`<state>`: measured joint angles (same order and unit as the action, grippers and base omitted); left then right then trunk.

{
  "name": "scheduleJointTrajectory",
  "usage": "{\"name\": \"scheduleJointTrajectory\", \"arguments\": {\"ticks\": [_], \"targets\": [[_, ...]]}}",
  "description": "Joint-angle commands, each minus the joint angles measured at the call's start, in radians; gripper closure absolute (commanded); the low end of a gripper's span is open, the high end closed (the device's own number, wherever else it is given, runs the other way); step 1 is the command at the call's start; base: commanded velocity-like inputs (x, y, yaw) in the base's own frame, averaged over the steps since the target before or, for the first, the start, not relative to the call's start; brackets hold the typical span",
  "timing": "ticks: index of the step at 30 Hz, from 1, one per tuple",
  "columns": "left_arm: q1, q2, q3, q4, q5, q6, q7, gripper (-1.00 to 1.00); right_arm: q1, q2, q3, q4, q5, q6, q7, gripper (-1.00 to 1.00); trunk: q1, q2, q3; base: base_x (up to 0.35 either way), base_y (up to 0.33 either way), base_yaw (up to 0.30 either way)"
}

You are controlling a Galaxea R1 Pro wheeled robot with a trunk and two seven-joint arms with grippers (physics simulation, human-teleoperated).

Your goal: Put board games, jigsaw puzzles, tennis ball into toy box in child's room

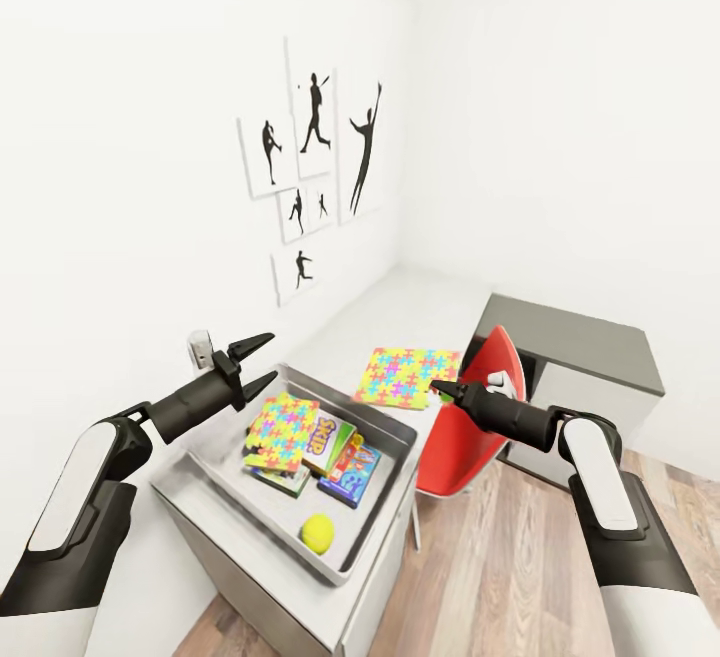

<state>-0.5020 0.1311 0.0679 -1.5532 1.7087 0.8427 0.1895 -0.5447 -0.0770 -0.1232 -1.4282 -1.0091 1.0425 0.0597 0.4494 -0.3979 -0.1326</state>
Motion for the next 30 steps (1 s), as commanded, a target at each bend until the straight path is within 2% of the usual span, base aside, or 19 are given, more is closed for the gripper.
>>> {"name": "scheduleJointTrajectory", "arguments": {"ticks": [1, 7, 14, 22, 30], "targets": [[-0.001, 0.0, 0.001, -0.001, 0.011, 0.004, 0.01, -1.0, -0.001, 0.001, -0.001, 0.0, 0.005, 0.005, 0.006, 1.0, 0.001, -0.002, -0.001, -0.006, 0.001, -0.254], [-0.001, 0.001, 0.001, -0.001, 0.011, 0.005, 0.01, -1.0, -0.001, 0.001, -0.002, 0.0, 0.005, 0.005, 0.006, 1.0, 0.001, -0.002, 0.003, -0.08, 0.032, -0.229], [-0.002, 0.003, 0.002, -0.001, 0.012, 0.006, 0.007, -1.0, -0.001, 0.002, -0.002, 0.0, 0.004, 0.005, 0.006, 1.0, 0.001, -0.002, 0.005, -0.202, 0.145, -0.092], [-0.003, 0.004, 0.003, -0.001, 0.013, 0.007, 0.007, -1.0, -0.001, 0.002, -0.001, 0.001, 0.005, 0.005, 0.007, 1.0, 0.001, -0.002, 0.006, -0.194, 0.242, -0.024], [-0.002, 0.004, 0.003, -0.005, 0.013, 0.007, 0.007, -1.0, -0.001, 0.003, -0.001, 0.002, 0.006, 0.005, 0.006, 1.0, 0.001, -0.002, 0.006, -0.08, 0.301, -0.006]]}}
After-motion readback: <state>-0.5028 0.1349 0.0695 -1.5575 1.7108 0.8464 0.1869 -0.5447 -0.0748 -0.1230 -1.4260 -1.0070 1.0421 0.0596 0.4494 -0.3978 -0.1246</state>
